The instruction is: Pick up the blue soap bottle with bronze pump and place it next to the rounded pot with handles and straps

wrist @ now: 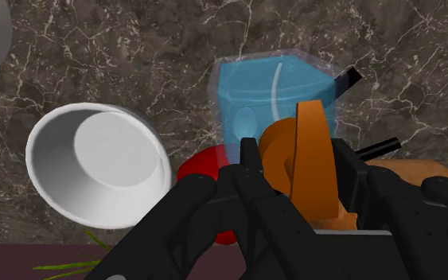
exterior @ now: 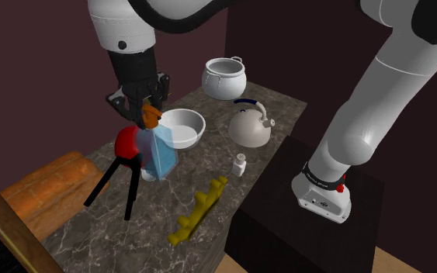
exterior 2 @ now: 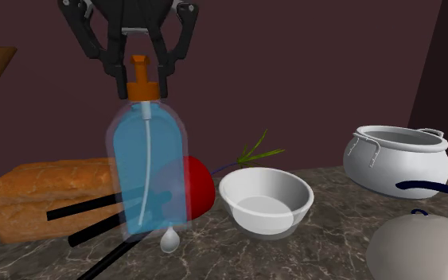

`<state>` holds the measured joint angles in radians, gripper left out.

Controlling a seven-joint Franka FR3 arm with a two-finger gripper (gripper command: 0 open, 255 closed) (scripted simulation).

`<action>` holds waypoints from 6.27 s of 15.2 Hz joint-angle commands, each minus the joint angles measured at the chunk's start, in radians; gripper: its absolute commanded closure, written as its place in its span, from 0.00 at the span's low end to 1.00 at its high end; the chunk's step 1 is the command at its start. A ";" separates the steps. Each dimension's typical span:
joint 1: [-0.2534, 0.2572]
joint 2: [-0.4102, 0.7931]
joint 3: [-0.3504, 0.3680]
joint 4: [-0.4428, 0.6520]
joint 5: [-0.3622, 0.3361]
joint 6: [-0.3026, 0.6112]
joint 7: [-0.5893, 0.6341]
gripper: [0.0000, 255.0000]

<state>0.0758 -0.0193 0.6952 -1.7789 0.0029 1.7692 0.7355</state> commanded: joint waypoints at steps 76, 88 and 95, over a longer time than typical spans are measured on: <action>-0.432 0.308 -0.332 0.660 -0.109 -0.368 -0.796 1.00; -0.464 0.227 -0.337 0.381 -0.078 -0.166 -0.806 1.00; -0.472 0.208 -0.340 0.261 -0.072 -0.064 -0.809 1.00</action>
<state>-0.3971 0.1886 0.3550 -1.5074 -0.0687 1.6939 -0.0751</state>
